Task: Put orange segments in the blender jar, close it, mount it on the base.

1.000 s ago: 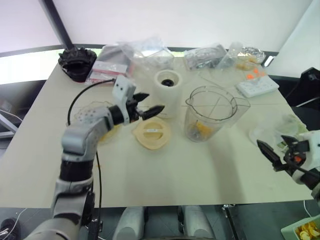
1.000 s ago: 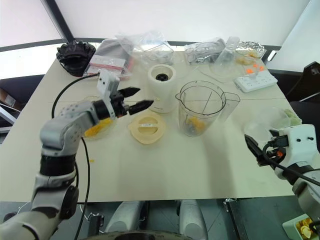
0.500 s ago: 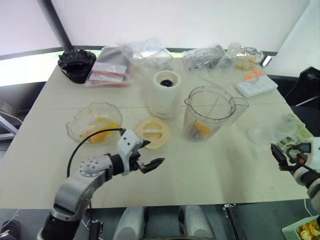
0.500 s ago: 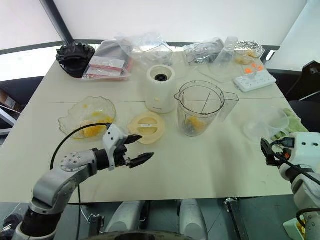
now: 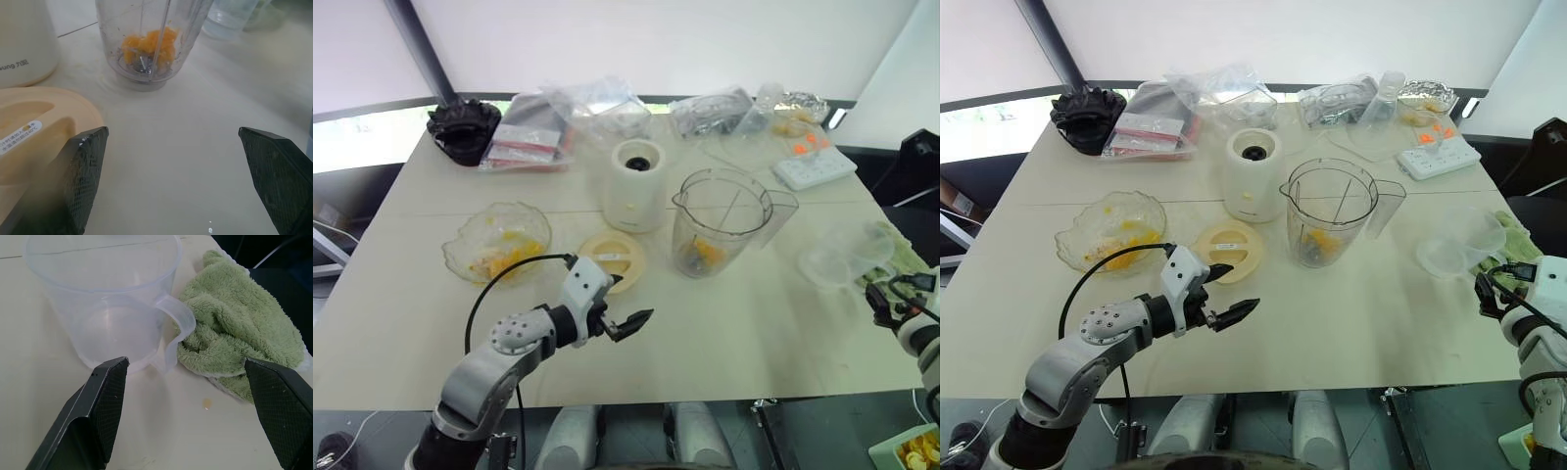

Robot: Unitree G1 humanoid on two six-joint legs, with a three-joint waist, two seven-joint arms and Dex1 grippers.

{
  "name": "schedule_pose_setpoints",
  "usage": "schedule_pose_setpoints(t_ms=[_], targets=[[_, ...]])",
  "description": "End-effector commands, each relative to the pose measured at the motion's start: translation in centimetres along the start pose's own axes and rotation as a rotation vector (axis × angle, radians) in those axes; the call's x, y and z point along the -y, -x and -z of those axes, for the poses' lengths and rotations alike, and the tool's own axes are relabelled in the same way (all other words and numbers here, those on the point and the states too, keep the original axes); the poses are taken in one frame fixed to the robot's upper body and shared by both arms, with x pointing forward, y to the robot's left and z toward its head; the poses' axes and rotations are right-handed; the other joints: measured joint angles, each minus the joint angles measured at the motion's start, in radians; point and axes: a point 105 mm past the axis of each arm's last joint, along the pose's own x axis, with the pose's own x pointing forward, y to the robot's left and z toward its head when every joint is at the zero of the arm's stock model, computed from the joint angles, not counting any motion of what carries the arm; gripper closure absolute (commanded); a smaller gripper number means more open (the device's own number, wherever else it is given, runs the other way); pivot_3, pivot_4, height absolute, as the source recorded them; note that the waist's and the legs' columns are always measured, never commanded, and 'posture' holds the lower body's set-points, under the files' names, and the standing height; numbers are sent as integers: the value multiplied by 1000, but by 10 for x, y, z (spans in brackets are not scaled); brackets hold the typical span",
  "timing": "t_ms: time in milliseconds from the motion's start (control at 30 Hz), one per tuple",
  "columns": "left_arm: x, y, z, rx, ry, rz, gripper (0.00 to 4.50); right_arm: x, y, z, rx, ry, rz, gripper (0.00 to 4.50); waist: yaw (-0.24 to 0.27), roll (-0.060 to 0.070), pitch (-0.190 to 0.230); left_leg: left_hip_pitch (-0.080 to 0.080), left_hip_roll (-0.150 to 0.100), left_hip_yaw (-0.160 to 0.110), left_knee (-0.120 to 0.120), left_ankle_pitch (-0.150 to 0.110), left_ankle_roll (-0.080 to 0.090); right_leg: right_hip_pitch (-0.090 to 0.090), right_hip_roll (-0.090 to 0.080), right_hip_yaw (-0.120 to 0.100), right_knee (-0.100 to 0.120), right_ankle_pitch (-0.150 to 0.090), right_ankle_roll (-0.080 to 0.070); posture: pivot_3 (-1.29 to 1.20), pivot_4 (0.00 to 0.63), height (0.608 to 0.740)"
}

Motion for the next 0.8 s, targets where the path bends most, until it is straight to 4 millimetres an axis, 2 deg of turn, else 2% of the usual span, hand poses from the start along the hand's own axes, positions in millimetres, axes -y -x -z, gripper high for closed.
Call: schedule_pose_setpoints(t_ms=[33, 400, 800], targets=[[5, 1, -11, 41, -35, 1, 63, 12, 0, -4, 19, -16, 50, 632, 0, 0, 0, 0, 0, 0, 0, 0, 0, 0, 0, 0, 0, 0, 0, 0, 150, 740], [4, 1, -12, 39, -37, -23, 63, 21, -17, -3, 8, -92, 94, 632, -2, 1, -1, 0, 0, 1, 0, 0, 0, 0, 0, 0, 0, 0, 0, 0, 150, 740], [3, 2, -13, 42, -45, -41, 63, 26, -33, -12, 34, -135, 120, 632, -3, 2, -1, 0, 0, 2, 0, 0, 0, 0, 0, 0, 0, 0, 0, 0, 150, 740]])
